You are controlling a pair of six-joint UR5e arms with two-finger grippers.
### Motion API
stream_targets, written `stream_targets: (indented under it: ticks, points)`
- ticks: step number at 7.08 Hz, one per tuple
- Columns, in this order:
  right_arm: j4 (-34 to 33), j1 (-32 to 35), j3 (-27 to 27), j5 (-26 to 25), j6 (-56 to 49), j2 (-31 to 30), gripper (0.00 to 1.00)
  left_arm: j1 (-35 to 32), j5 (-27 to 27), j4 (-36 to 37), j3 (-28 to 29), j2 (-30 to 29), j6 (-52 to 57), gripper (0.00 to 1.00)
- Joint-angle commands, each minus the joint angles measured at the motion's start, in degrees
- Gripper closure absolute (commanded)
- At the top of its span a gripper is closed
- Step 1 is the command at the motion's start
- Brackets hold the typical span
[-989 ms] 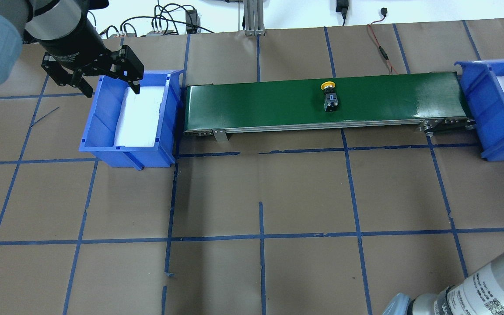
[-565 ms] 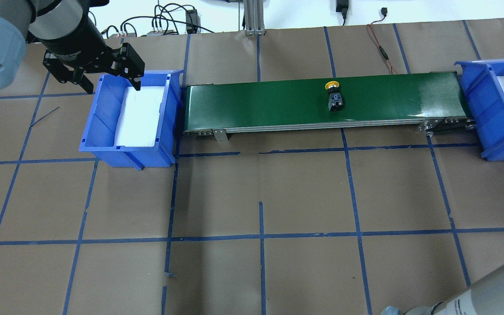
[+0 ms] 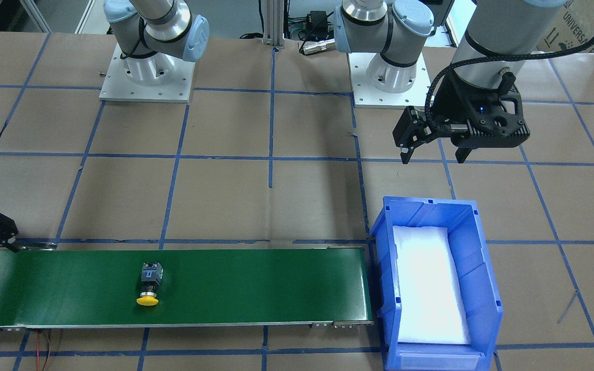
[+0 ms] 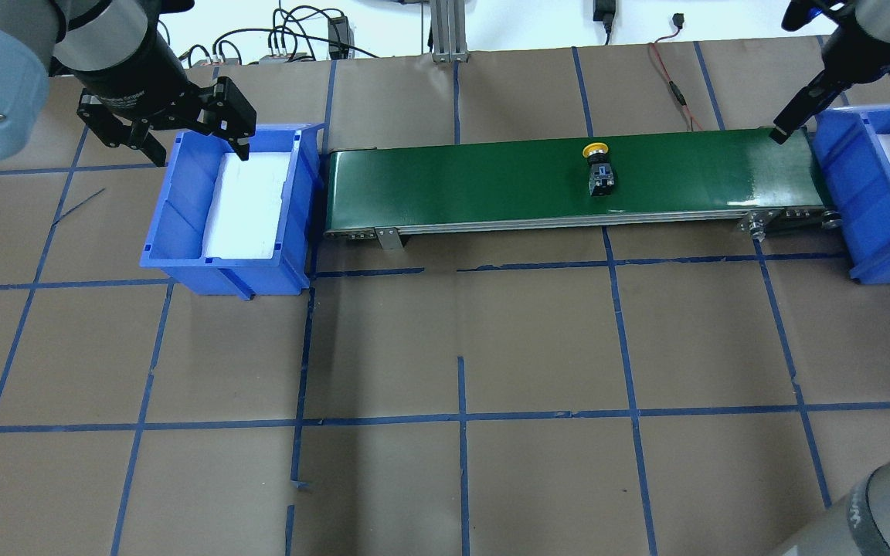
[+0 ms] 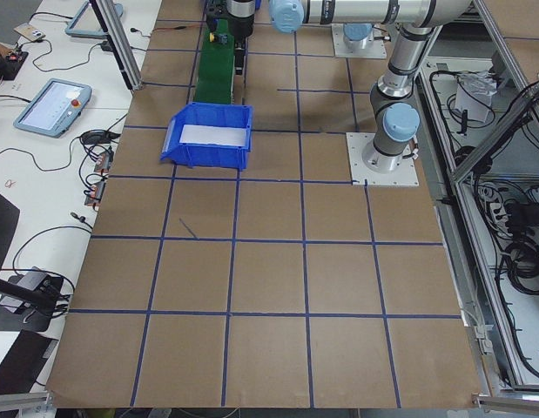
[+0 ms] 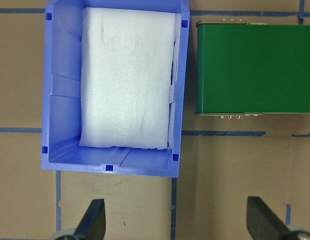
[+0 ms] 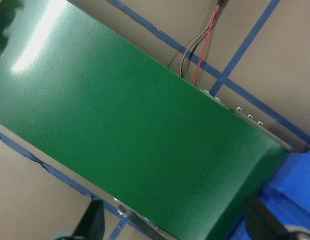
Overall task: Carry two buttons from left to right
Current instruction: 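Move the right gripper back over the conveyor toward the yellow button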
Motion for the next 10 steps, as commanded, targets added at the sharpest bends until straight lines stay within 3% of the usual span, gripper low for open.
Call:
stream_targets:
  ticks: [1, 4, 7, 10]
  points:
    - [-2.2, 2.04, 2.87, 0.97, 5.15, 1.38, 0.0, 0.03, -0.1, 0.14, 0.08, 0.01, -0.04, 0.0]
    - [-2.3, 6.01, 3.76, -4.65, 11.67, 1.12, 0.0, 0.03, -0.28, 0.32, -0.09, -0.08, -0.04, 0.0]
    - [-6.57, 5.93, 3.14, -2.82, 12.81, 0.86, 0.0, -0.06, -0.89, 0.32, 0.34, 0.01, -0.13, 0.0]
    - [-6.61, 6.1, 3.23, -3.06, 18.86, 0.85, 0.02, -0.24, -0.89, 0.32, 0.17, 0.1, -0.22, 0.0]
